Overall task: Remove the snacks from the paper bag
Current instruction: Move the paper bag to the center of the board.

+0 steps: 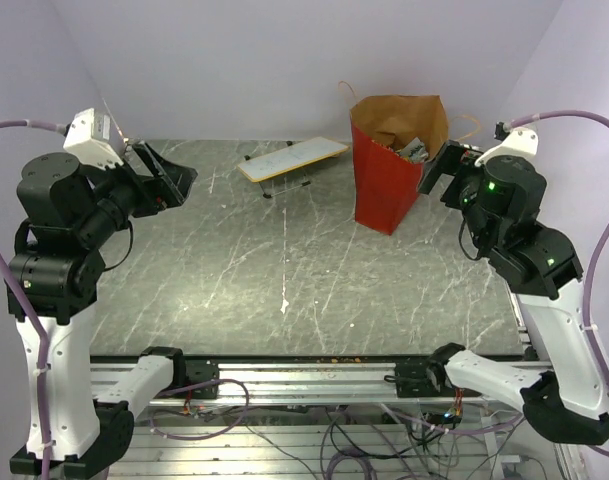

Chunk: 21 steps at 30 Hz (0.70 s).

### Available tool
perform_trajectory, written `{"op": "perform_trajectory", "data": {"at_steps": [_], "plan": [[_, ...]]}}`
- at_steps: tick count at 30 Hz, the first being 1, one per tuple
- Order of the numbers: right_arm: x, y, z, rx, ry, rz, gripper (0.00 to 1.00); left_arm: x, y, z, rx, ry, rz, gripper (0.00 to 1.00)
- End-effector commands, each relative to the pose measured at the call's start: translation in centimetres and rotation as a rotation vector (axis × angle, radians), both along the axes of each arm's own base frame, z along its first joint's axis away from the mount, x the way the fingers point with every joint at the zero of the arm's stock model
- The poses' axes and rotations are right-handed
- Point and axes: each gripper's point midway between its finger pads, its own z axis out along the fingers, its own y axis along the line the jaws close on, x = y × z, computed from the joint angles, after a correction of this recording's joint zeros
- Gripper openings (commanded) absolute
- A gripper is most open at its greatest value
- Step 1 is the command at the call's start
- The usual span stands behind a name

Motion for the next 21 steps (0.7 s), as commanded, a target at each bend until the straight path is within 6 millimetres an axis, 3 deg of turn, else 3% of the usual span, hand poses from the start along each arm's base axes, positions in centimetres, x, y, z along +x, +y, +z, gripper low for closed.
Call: {"op": "perform_trajectory", "data": {"at_steps": [1,11,21], "plan": [[0.5,-1.6,-1.9,0.023,0.055,-0.055,1.00,-0.5,0.8,-1.1,-0.012,0.033,0.059,0.95],[4.7,-4.1,-4.7,0.074,0.105,-0.171,1.00,-0.2,2.2,-2.6,-0.009,0.071,0.156,0.95],[13.8,-4.3,-6.5,0.104,0.118,-0.230,1.00,2.1,2.4,-4.5,0.003,0.160,0.189,0.95]]}}
